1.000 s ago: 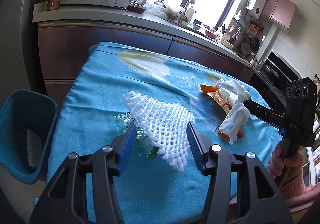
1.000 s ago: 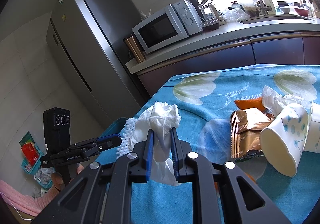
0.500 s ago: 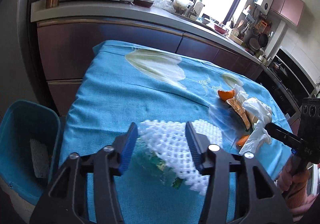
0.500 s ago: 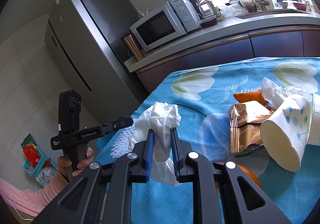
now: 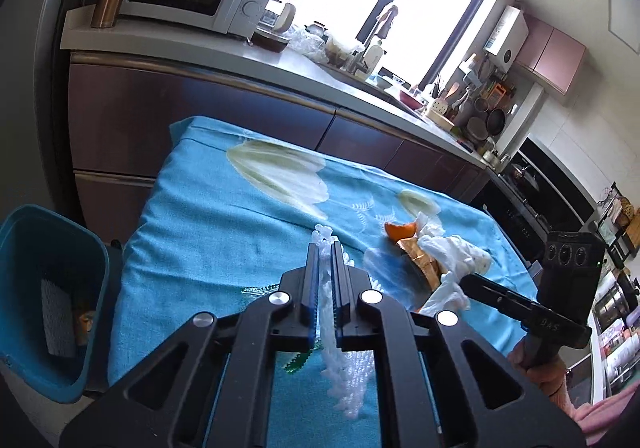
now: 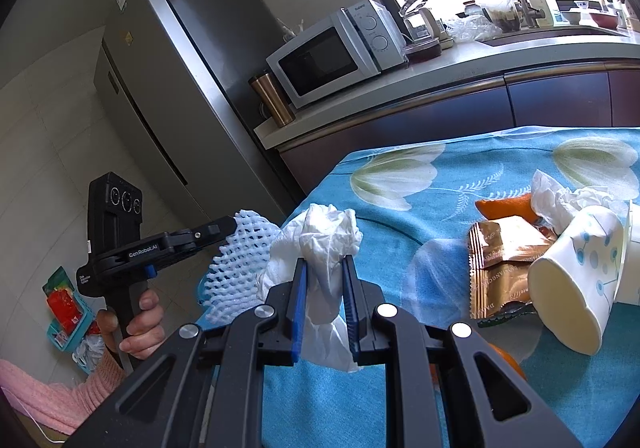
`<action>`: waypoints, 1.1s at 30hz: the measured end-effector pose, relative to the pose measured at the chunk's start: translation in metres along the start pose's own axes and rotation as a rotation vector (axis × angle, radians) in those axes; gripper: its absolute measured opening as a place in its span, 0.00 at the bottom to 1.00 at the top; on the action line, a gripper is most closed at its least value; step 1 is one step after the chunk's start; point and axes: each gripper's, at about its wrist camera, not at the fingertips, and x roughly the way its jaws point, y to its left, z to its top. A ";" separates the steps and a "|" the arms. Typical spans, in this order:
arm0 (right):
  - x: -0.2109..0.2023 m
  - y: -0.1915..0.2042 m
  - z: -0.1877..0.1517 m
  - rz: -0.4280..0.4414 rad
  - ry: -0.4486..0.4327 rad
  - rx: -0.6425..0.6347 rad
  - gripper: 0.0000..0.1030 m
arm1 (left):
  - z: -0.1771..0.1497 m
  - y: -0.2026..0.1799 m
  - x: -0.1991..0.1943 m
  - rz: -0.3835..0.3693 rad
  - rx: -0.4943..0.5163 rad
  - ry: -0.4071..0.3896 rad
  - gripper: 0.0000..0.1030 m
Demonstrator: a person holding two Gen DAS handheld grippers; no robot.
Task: Collect trash
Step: 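Carry the tissue and foam net to the teal bin and release both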
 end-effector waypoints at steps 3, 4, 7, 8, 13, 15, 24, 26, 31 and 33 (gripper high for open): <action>0.001 0.007 0.004 0.017 -0.001 -0.013 0.16 | 0.004 -0.003 -0.019 -0.027 -0.010 -0.034 0.06; 0.002 0.009 0.006 0.025 -0.002 -0.016 0.16 | 0.005 -0.004 -0.026 -0.030 -0.009 -0.047 0.06; 0.007 0.020 0.012 0.054 0.001 -0.037 0.16 | 0.010 -0.003 -0.049 -0.019 -0.002 -0.093 0.06; 0.009 0.024 0.014 0.066 0.004 -0.045 0.16 | 0.012 -0.001 -0.057 -0.011 0.000 -0.107 0.06; 0.030 0.051 0.025 0.128 0.023 -0.090 0.16 | 0.016 0.015 -0.091 0.076 -0.002 -0.164 0.06; 0.041 0.063 0.028 0.154 0.032 -0.115 0.16 | 0.016 0.028 -0.106 0.113 -0.015 -0.183 0.06; 0.114 0.113 0.039 0.256 0.113 -0.167 0.16 | 0.011 0.090 -0.150 0.323 -0.090 -0.234 0.06; 0.132 0.122 0.038 0.271 0.137 -0.163 0.16 | 0.008 0.107 -0.155 0.360 -0.114 -0.232 0.06; 0.178 0.144 0.032 0.273 0.204 -0.168 0.16 | -0.002 0.144 -0.161 0.442 -0.156 -0.227 0.06; 0.194 0.151 0.029 0.266 0.232 -0.169 0.16 | -0.006 0.154 -0.160 0.468 -0.169 -0.223 0.06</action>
